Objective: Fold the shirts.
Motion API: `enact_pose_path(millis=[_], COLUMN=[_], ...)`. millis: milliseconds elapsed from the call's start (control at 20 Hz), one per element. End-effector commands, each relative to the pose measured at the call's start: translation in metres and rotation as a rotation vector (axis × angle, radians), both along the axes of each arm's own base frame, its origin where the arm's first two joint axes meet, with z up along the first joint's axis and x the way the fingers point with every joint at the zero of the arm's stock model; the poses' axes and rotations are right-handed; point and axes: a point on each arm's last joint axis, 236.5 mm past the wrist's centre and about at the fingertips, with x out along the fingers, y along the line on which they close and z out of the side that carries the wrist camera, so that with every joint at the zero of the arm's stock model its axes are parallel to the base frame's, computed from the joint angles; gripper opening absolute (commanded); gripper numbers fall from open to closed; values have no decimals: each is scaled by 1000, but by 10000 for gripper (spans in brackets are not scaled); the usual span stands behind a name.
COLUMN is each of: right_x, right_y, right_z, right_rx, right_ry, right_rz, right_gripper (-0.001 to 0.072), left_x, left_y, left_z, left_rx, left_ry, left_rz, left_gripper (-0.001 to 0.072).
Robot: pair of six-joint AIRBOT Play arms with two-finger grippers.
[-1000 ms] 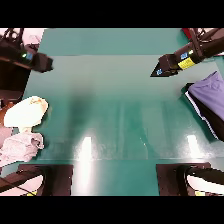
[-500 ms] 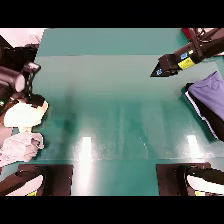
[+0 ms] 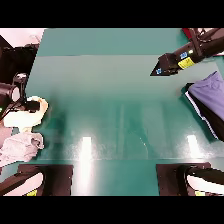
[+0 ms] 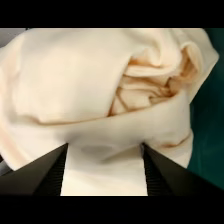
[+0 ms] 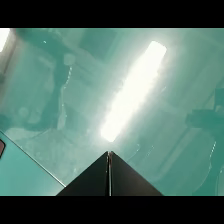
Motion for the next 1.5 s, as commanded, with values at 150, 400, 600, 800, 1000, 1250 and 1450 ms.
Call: enact_pose_path(millis=[150,400,600,800,1000,1250,1450], right_x=[1,1,3,26,41,34,21], right_y=[1,1,1,-4,-23,-47,-52], right_z=[0,0,6,57,109,114,111], right_rx=[3,3,9,66,107,116,118], right_ry=[-4,-5,-25,-200,-361,-392,-388], right_rz=[-2,-2,-7,-61,-131,-207,-224], right_gripper=[18,18,18,18,18,18,18], left_x=[16,17,57,25,-39,-33,-18], left_y=[-20,-20,-54,-169,-247,-270,-344], left_z=[-5,8,145,340,462,456,394], left_rx=[-119,-121,-215,-542,-773,-857,-924], left_ry=[-79,-83,-385,-706,-950,-902,-656], left_rz=[3,10,-119,-492,-824,-887,-1020], left_gripper=[128,25,26,25,25,25,25])
